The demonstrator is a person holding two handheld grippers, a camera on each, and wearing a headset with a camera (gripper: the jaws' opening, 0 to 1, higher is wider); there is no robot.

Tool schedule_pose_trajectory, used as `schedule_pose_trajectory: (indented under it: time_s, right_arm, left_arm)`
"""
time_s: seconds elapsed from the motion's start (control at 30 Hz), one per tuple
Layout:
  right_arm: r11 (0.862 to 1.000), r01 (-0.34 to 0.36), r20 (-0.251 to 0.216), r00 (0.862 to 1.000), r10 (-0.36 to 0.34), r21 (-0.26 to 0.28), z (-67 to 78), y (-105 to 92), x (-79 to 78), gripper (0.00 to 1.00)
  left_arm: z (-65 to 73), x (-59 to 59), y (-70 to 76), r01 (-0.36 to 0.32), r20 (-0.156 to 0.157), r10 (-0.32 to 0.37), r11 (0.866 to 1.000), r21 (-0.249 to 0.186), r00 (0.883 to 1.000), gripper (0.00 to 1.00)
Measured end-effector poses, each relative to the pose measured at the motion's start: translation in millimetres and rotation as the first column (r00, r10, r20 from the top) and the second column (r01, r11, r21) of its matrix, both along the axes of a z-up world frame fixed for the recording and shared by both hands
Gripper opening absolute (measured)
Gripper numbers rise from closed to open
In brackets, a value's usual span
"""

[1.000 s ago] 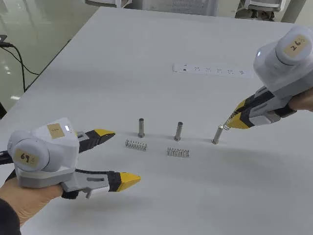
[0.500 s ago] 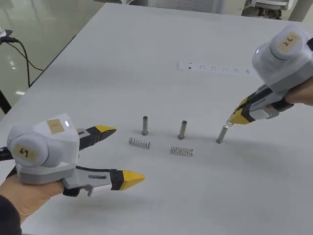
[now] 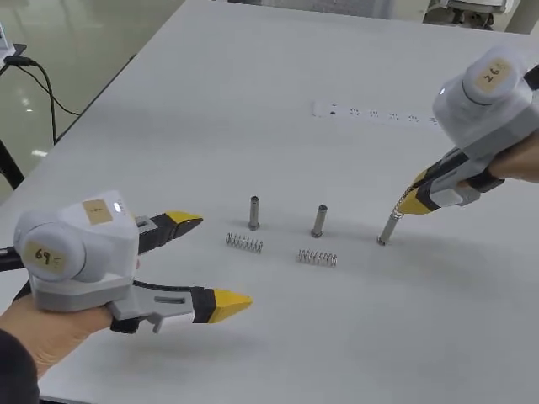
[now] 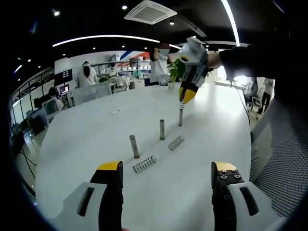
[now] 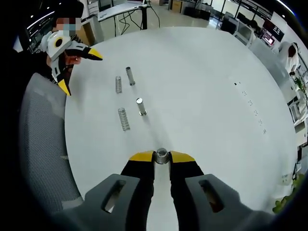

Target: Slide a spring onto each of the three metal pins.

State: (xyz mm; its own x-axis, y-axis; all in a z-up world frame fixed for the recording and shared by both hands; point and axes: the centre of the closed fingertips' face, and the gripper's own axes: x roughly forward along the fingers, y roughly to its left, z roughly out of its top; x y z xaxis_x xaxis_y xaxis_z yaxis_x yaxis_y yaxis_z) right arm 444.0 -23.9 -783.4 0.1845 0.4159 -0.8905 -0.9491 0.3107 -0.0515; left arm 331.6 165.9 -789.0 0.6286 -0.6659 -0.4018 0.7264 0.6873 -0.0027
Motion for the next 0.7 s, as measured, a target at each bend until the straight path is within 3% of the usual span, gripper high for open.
schedule_pose_trajectory:
  time_s: [0.4, 0.7]
  right_arm:
    - [1.0, -0.002, -0.018, 1.0, 0.002, -0.016, -11.2, 0.8, 0.8, 0.13]
    - [0.999, -0.007, -0.032, 0.999, 0.006, -0.043, -29.5, 5.7, -0.6, 0.13]
  left_arm:
    - [-1.6, 0.0, 0.5, 0.001, -0.006, -0.001, 1.0, -0.001, 1.0, 0.71]
    - [-0.8, 0.7, 2.0, -0.001, -0.004, 0.001, 1.0, -0.003, 1.0, 0.71]
